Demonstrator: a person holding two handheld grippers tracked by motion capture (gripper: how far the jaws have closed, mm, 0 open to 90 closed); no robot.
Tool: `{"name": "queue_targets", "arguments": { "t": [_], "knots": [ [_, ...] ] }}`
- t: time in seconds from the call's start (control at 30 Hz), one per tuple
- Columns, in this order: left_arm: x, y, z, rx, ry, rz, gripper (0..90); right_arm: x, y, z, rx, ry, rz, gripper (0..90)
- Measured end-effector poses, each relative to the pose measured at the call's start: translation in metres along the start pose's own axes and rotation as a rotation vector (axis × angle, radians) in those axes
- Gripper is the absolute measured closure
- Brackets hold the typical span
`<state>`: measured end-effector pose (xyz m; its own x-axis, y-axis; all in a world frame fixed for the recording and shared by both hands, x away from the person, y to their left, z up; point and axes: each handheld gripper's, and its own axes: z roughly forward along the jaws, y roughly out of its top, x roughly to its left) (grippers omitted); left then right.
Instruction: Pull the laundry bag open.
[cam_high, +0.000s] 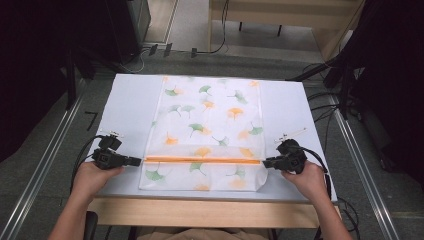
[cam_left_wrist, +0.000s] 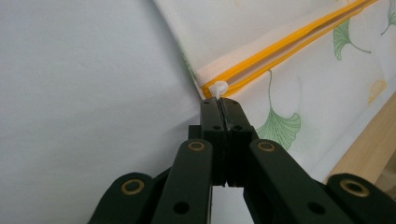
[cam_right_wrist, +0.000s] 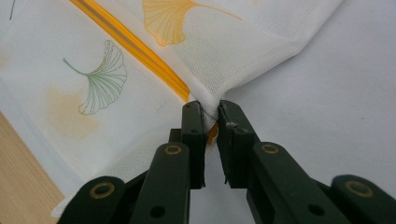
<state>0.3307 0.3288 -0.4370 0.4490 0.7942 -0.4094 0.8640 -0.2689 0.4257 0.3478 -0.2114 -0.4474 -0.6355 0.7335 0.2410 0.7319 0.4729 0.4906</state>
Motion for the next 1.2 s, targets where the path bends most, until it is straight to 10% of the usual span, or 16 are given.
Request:
{"name": "queue_targets", "arguments": {
  "t": [0.57,1.2],
  "knots": [
    [0.0008,0.0031,0.0072,0.01,-0.008,-0.014,86.2,-0.0045,-0.0034,0.0069,0.007,0.002,-0.003,68.0],
    [-0.0033,0.0052,0.0074,-0.029,0.006,0.012,59.9,-0.0044,-0.0014,0.0066,-0.042,0.005,0.007,59.9]
  ]
}}
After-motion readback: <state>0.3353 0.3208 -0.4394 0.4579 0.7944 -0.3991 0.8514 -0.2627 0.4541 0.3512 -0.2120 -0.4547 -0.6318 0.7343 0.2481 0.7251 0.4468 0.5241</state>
